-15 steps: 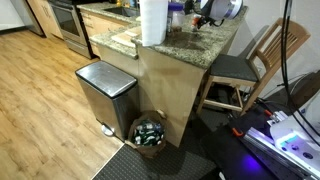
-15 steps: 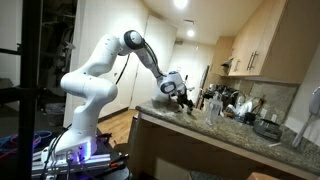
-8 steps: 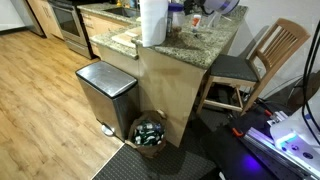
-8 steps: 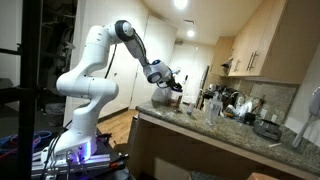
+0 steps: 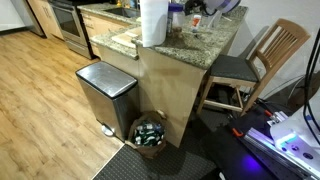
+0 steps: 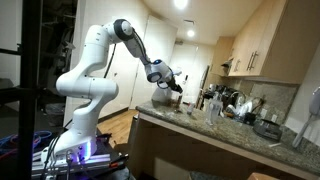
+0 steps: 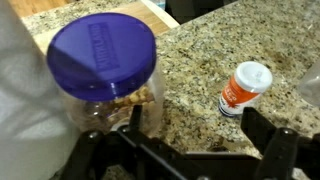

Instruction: Take the bottle on the tissue roll and put it on the table, then take the object and put it on the bottle

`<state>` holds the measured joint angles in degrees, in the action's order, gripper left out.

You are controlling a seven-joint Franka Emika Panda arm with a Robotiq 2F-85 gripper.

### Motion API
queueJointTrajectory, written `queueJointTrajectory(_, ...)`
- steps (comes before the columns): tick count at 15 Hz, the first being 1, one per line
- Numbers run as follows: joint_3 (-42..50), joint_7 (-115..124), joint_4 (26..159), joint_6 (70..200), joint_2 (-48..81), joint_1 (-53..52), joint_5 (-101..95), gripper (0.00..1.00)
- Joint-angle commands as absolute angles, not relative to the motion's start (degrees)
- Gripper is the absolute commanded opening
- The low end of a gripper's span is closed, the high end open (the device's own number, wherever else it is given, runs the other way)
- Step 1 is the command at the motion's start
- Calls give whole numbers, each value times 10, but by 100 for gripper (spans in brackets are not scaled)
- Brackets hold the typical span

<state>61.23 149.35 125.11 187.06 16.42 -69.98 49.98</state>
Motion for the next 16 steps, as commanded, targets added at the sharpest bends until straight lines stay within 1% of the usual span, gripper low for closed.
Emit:
queueJointTrajectory(1, 661, 1494, 1221, 1765, 161, -673, 553, 100)
queueJointTrajectory(3, 702, 1494, 1209, 1674, 168, -665, 571, 100)
queueJointTrajectory(6, 715, 1484, 1192, 1569, 108, -655, 537, 100)
queueJointTrajectory(10, 724, 1455, 1173, 1554, 21, -683, 553, 100)
queueJointTrajectory(11, 723, 1479, 1178, 1569, 76, -673, 546, 100)
queueJointTrajectory(14, 724, 1479, 1176, 1569, 61, -675, 545, 100)
queueJointTrajectory(16, 727, 1503, 1172, 1554, 92, -661, 551, 100)
